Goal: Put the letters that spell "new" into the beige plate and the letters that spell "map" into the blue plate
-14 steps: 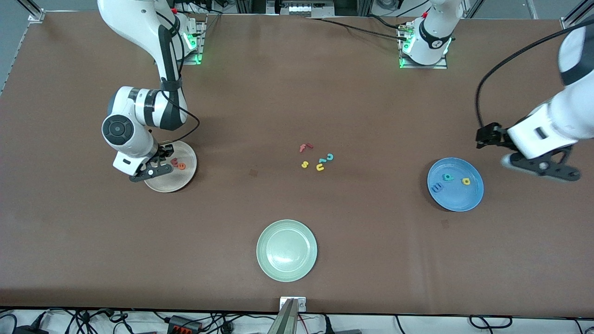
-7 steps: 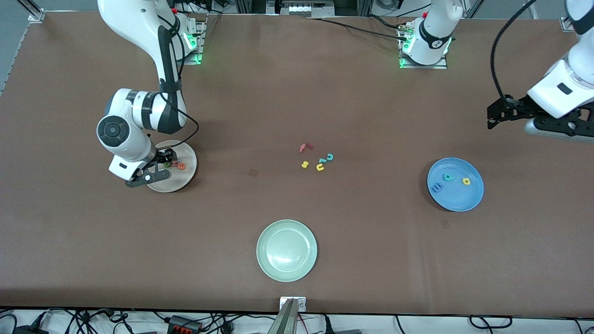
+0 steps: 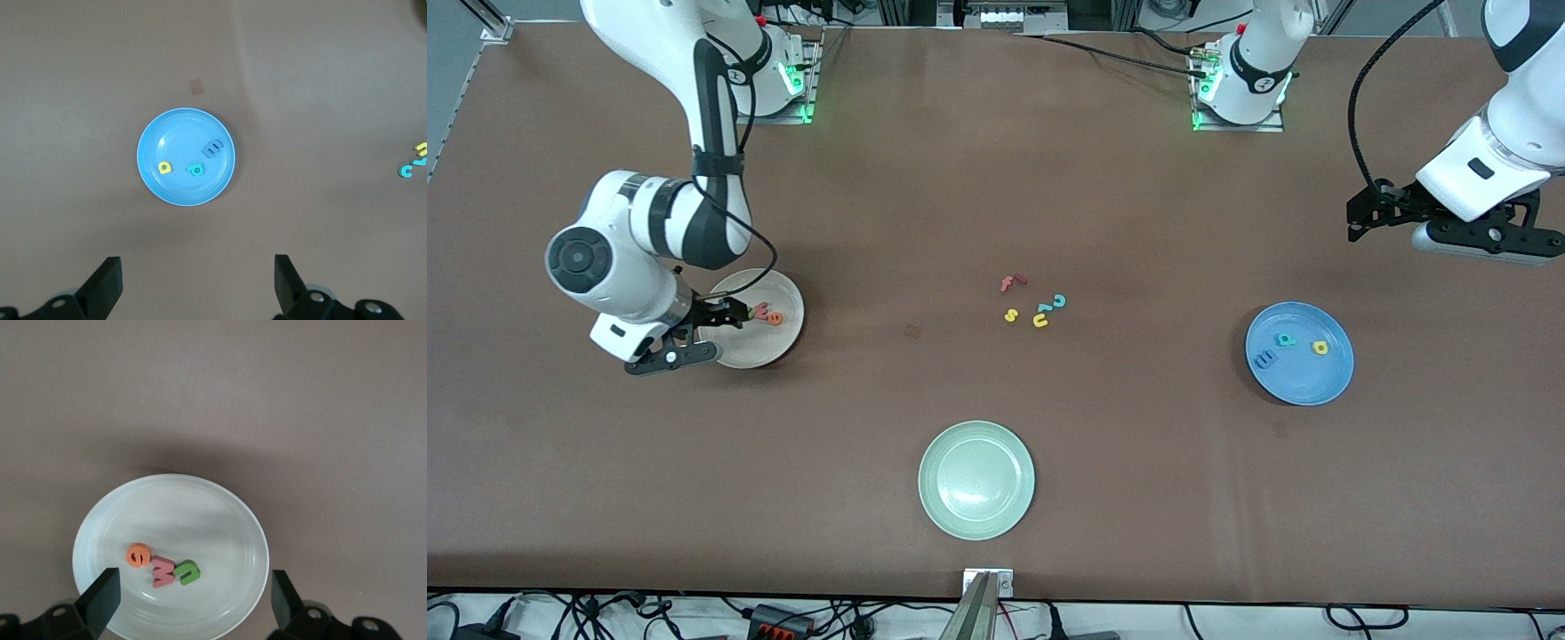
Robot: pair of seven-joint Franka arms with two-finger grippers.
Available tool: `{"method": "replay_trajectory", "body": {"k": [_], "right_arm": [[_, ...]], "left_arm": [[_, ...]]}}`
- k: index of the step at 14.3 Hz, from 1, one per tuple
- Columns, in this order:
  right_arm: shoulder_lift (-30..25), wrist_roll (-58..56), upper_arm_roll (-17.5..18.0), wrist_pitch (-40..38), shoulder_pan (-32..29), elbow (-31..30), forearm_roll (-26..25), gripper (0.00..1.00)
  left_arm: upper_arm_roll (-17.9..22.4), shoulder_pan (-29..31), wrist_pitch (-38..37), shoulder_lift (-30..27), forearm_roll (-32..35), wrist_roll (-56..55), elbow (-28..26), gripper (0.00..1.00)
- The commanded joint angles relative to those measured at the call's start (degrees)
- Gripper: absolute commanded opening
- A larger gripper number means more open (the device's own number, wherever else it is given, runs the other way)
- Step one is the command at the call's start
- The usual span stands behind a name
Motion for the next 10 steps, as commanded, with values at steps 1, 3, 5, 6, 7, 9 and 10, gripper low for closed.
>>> {"method": "replay_trajectory", "body": {"k": [1, 3, 5, 6, 7, 9, 10], "right_arm": [[-0.6, 0.0, 0.5, -1.9, -1.5, 1.5, 3.4, 1.0], [-4.2, 2.1, 5.3, -2.0, -5.0, 1.6, 4.3, 1.0], [-7.2, 8.3, 10.5, -3.2, -9.8, 2.1, 2.8, 1.0], [-8.2, 10.6, 12.0, -3.2, -10.8, 2.3, 0.4, 1.0], [-9.0, 13.0, 13.4, -3.4, -12.0, 3.5, -2.7, 1.0], [-10.4, 17.9, 18.4, -6.9, -16.2, 7.1, -7.9, 1.0], [-10.7, 19.4, 21.9, -9.6, -19.6, 10.2, -10.5, 1.0]], "left_arm": [[0.4, -0.3, -0.9, -0.4, -1.5, 0.1, 1.3, 1.0], [0.4, -0.3, -1.2, 1.0, -1.8, -0.7, 3.1, 1.0], [0.4, -0.2, -1.3, 1.1, -1.8, -0.8, 3.5, 1.0], [0.4, -0.2, -1.4, 1.0, -1.8, -0.9, 3.5, 1.0], [0.4, -0.2, -1.9, 1.0, -1.8, -1.0, 3.5, 1.0], [0.4, -0.2, -3.9, 1.0, -1.8, -1.1, 4.2, 1.0], [0.4, -0.3, -4.4, 1.0, -1.8, -1.1, 4.4, 1.0]]}}
